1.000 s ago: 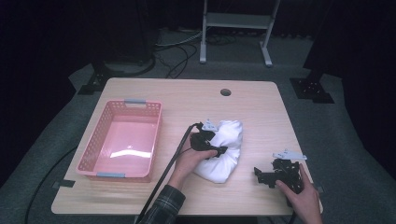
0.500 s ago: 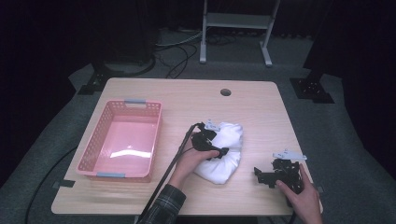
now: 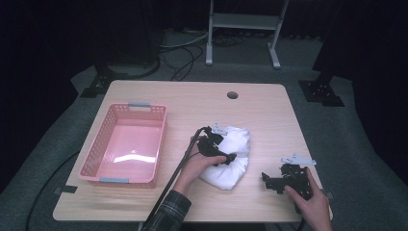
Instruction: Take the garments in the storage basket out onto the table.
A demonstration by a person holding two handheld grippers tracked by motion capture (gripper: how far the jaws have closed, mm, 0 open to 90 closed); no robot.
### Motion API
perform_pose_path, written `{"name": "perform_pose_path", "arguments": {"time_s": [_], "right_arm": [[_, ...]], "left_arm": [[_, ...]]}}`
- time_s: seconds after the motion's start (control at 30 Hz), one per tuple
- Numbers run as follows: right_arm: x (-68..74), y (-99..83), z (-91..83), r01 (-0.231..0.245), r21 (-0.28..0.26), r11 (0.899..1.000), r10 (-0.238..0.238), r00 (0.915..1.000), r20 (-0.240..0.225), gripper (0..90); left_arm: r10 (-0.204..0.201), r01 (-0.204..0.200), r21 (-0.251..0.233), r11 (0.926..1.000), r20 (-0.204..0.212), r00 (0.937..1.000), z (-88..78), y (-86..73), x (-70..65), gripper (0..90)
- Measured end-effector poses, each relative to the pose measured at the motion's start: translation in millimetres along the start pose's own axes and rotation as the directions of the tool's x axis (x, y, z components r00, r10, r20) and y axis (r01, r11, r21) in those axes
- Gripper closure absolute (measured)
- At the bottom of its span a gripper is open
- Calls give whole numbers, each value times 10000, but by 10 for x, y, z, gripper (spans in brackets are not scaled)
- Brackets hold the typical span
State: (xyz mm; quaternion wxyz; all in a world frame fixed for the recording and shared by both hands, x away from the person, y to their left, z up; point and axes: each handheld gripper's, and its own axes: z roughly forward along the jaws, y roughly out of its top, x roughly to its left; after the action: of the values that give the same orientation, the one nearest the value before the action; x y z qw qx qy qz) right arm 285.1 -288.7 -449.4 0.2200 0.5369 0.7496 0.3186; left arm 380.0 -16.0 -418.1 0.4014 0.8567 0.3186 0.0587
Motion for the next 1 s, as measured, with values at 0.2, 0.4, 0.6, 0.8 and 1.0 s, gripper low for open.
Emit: {"name": "perform_pose_path", "arguments": {"time_s": [0.2, 0.4, 0.6, 0.8, 1.0], "right_arm": [[0, 0, 0, 1, 0, 10000, -1, 10000, 0, 0], [0, 0, 0, 2, 1, 10000, -2, 10000, 0, 0], [0, 0, 0, 5, 2, 10000, -5, 10000, -3, 0], [-1, 0, 0, 12, -6, 10000, -12, 10000, 1, 0], [-1, 0, 0, 9, -9, 10000, -9, 10000, 1, 0]], "left_arm": [[44, -44, 29, 10000, -27, 10000, 0, 2, -8, 68], [37, -37, -15, 10000, -6, 10000, -15, 5, -8, 66], [-72, 73, -252, 9997, 46, 10000, -54, 19, -12, 66], [-252, 270, -1060, 9940, 181, 9995, -146, 53, -9, 66], [-335, 383, -1956, 9799, 278, 9991, -266, 66, -16, 66]]}}
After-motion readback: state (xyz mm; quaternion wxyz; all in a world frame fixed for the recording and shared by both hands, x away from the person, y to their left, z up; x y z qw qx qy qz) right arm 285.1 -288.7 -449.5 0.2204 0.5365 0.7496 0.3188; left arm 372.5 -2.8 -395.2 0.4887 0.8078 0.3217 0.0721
